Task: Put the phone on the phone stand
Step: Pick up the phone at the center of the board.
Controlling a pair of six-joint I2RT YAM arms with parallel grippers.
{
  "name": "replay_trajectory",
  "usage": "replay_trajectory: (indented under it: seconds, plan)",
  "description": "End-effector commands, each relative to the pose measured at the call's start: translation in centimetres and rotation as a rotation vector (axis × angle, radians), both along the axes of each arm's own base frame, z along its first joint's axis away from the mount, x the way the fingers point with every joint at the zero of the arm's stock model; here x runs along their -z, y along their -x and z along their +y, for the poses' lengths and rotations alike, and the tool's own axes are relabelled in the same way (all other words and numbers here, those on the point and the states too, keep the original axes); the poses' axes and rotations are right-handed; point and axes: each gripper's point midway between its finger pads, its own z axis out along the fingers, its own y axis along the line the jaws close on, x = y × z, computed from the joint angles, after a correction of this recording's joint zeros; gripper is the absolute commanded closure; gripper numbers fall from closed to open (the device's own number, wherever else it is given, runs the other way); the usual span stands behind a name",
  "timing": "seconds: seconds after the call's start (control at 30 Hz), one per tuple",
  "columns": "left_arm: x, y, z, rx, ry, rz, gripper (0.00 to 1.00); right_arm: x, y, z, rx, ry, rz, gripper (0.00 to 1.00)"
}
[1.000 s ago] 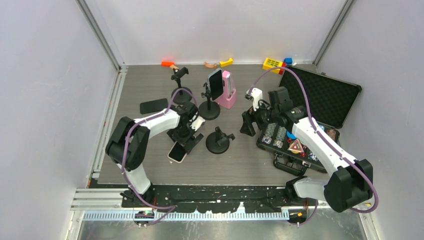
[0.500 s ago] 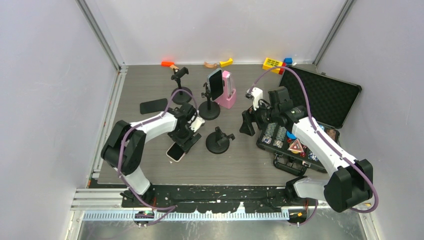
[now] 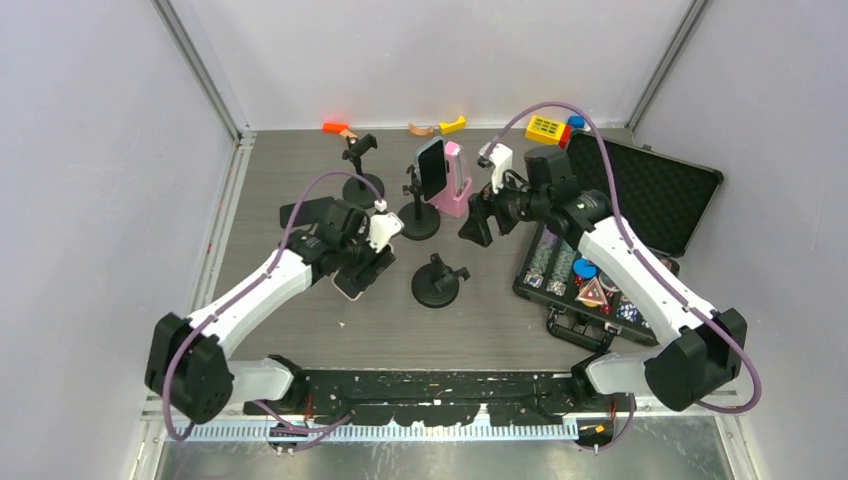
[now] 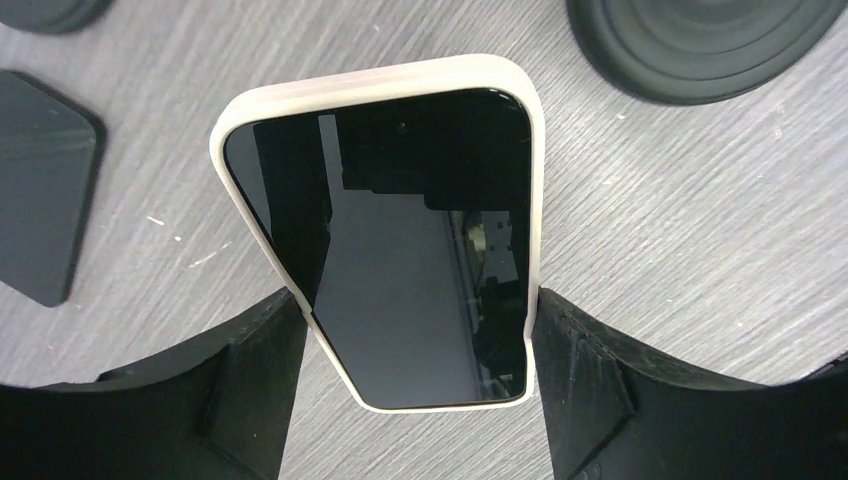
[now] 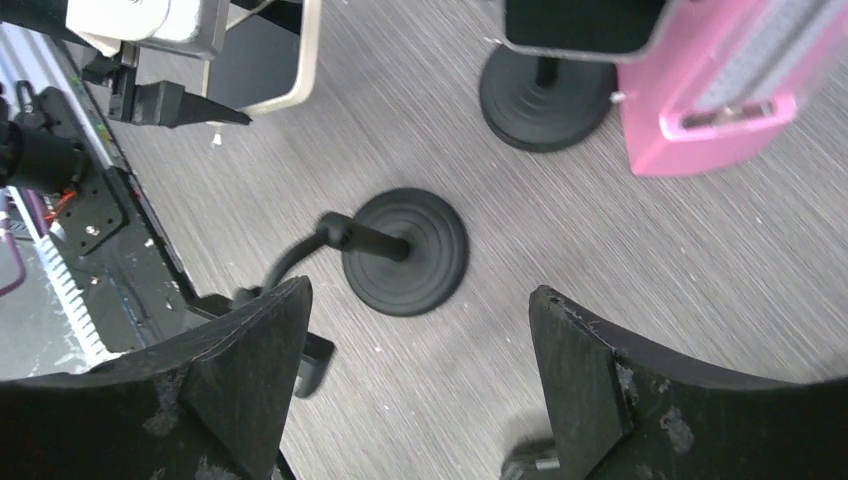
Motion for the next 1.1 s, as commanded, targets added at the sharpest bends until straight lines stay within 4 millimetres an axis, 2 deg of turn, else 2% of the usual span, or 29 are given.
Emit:
replay_trajectory:
  seconds: [0.0, 0.1, 0.3, 0.53, 0.77, 1.07]
  plan:
    - [-4.3, -0.5, -1.6, 0.081, 0.124, -0.130, 1.00, -3.5, -0.4, 3.2, -0.033, -0.064, -0.071, 0.15]
    - [-6.9, -0.3, -2.5, 0.111, 0.193, -0.176, 1.00, -4.9, -0.6, 5.3, -0.039, -0.125, -0.057, 0.17]
    - [-11.1, 0.0, -3.4, 0.168, 0.269, -0.279, 1.00, -6.8, -1.2, 7.9, -0.027, -0.245, 0.057, 0.26]
    - [-15.4, 0.4, -4.6, 0.237, 0.336, -0.372, 1.00, -7.2, -0.9, 10.4, -0.062, -0.319, 0.183, 0.31]
    - [-16.4, 0.2, -5.9, 0.260, 0.330, -0.392, 1.00, -7.2, 0.7, 12.6, -0.141, -0.359, 0.254, 0.28]
    - [-16.6, -0.1, -6.6, 0.262, 0.307, -0.416, 1.00, -6.6, 1.3, 13.8, -0.169, -0.367, 0.301, 0.26]
